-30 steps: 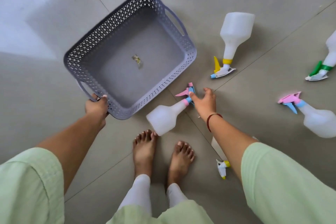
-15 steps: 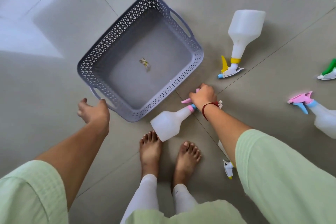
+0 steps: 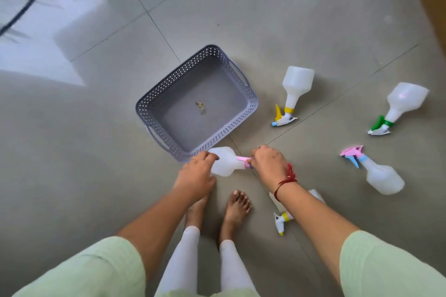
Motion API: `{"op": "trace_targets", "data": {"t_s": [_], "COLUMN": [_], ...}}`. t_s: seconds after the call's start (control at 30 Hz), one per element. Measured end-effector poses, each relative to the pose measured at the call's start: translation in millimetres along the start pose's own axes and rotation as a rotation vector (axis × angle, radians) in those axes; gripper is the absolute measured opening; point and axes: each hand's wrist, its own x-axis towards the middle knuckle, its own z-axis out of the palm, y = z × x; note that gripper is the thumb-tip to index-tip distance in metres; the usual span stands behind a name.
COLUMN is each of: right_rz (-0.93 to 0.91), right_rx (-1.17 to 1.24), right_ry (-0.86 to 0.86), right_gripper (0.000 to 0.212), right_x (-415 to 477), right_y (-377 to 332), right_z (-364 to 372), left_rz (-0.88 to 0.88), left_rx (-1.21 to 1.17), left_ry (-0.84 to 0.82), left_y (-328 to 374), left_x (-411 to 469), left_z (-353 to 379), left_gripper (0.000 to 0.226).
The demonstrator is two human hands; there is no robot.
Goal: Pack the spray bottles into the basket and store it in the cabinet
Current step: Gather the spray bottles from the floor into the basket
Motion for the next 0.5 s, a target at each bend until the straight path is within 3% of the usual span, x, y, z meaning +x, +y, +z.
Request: {"op": "trace_targets", "data": {"t_s": [0.13,0.27,0.5], "right_rz": [-0.131,-0.226,-0.220], "right_rx": [-0.039,0.026,0.361], "right_ry": [0.053,0.157,0.244], "right_gripper": [0.035,0.019,0.027], "right_x": [-23,-43,-39], "right_y": [-21,-46,-99], "right_z": [-22,-44,-56], "left_rz": [0.048,0.109,0.072], "left_rx": [-0.170,-0.316,-0.569], "left_ry": [0.035,0.126,0.358], "left_y": [27,30,-7], "left_x": [2,-5,-12], "left_z": [13,21,-9], "left_gripper": [0.065,0.075,0.030]}}
